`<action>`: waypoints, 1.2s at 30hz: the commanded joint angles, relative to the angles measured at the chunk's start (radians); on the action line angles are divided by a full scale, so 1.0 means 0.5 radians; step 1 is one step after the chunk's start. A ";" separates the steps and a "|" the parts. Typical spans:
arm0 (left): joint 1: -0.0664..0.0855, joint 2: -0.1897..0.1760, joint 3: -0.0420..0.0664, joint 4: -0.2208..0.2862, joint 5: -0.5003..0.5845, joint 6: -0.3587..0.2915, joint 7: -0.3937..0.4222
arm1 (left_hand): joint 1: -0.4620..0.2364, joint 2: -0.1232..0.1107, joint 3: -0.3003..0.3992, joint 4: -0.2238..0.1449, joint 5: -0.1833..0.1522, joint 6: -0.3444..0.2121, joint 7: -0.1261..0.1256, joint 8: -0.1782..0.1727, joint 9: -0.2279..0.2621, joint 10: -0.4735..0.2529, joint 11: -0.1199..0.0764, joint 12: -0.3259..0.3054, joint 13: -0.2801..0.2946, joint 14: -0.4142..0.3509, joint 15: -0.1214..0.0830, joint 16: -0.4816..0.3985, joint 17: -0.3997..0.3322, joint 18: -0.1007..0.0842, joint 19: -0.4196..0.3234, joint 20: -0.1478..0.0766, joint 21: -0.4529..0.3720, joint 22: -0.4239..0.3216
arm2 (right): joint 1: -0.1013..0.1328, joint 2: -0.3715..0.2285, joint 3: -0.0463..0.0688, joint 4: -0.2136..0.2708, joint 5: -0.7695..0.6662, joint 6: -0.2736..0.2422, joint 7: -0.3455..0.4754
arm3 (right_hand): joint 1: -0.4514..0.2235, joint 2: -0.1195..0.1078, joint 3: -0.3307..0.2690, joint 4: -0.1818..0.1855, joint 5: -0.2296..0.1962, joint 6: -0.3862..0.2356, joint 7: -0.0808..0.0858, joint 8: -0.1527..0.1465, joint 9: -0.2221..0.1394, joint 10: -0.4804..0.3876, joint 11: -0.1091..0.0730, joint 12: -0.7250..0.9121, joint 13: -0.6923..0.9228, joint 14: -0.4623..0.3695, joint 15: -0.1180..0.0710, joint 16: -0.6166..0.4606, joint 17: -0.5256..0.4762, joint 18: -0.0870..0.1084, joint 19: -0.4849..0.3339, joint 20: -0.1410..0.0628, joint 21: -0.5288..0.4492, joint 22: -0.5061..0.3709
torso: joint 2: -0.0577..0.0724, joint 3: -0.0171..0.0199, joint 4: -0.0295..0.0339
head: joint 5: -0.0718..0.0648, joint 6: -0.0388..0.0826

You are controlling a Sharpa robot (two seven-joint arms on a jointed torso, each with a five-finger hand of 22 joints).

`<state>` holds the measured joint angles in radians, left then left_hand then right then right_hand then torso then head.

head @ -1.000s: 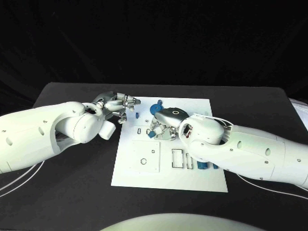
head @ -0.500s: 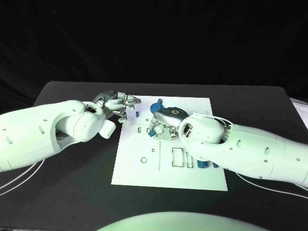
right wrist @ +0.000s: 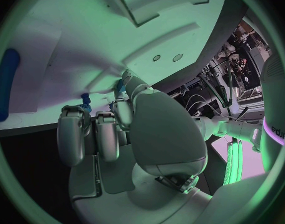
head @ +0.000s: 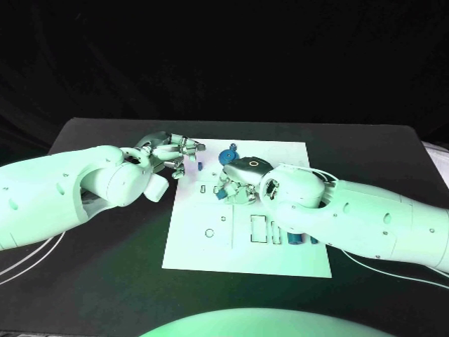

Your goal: Assemble the parts on the task board

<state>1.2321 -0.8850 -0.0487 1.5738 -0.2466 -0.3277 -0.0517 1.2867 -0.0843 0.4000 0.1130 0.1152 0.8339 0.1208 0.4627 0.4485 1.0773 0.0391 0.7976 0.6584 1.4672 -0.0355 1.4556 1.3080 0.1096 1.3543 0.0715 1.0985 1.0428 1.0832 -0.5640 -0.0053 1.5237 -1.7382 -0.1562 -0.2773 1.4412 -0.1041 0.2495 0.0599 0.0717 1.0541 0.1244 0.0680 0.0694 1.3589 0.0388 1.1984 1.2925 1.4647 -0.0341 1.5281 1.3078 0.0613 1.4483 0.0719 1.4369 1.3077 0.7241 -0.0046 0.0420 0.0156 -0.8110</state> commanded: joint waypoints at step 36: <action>0.000 0.002 0.001 0.003 -0.022 0.042 -0.012 | 0.023 0.003 -0.002 -0.011 0.000 0.014 -0.002 -0.006 -0.008 -0.001 -0.005 -0.007 -0.007 0.095 0.005 0.015 0.262 0.015 0.014 0.002 0.009 0.006 | -0.013 -0.030 -0.009 0.026 0.050 -0.197 0.065 | -0.061 0.166 0.133 -0.035 0.066 0.231 -0.084 0.108 0.042 0.063 -0.067 0.069 0.039 0.186 -0.070 -0.001 0.416 -0.014 0.016 -0.063 0.014 0.016 | 0.000 0.0003 0.000 | 0.000 -0.004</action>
<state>1.2321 -0.8852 -0.0486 1.5739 -0.2527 -0.3231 -0.0593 1.2867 -0.0844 0.4001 0.1131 0.1152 0.8339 0.1208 0.4627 0.4456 1.0773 0.0391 0.7976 0.6556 1.4672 -0.0355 1.4595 1.3076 0.1097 1.3542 0.0715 1.0985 1.0447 1.0778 -0.5768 -0.0098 1.5314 -1.7216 -0.2160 -0.2577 1.3964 -0.0483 0.3121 0.0426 0.1037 1.1371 0.0960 0.1068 0.0793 1.3879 0.0098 1.2335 1.3110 1.4648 -0.0628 1.5280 1.3074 0.0613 1.4571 0.0483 1.4408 1.3073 0.7240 -0.0048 0.0419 0.0149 -0.8140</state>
